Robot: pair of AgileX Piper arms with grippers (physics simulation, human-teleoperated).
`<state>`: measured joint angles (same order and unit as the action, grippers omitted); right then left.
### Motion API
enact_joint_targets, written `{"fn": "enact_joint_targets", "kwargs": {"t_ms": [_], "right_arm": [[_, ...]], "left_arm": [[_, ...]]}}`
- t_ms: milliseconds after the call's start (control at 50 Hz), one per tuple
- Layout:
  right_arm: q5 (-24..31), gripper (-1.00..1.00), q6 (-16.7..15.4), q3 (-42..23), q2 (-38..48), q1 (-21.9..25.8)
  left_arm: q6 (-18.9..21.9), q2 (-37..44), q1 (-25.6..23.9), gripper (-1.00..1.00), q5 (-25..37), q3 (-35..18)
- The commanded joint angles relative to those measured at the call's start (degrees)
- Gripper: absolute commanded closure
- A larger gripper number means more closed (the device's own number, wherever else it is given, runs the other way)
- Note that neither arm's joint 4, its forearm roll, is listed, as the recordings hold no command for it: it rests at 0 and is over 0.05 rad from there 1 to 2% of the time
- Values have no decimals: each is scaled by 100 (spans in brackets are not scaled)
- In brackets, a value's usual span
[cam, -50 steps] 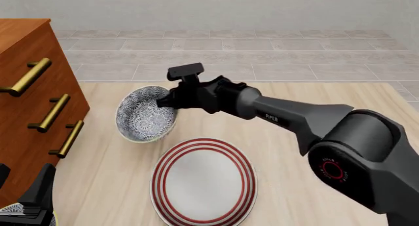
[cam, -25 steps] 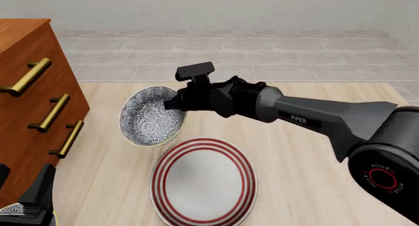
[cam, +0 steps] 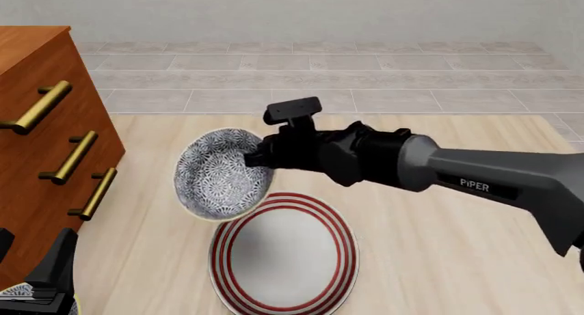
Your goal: Pick up the bowl and put it in the front on the plate.
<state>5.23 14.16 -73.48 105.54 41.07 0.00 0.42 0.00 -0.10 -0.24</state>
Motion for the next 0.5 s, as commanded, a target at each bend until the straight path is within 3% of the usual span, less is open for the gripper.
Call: {"fn": "enact_joint_targets", "kwargs": {"t_ms": [20, 500], "right_arm": [[-351, 100, 173, 708, -497, 60], [-1085, 100, 536, 1980, -1053, 193]], "left_arm": [[0, 0, 0, -100, 0, 0], [0, 0, 0, -100, 0, 0]]}}
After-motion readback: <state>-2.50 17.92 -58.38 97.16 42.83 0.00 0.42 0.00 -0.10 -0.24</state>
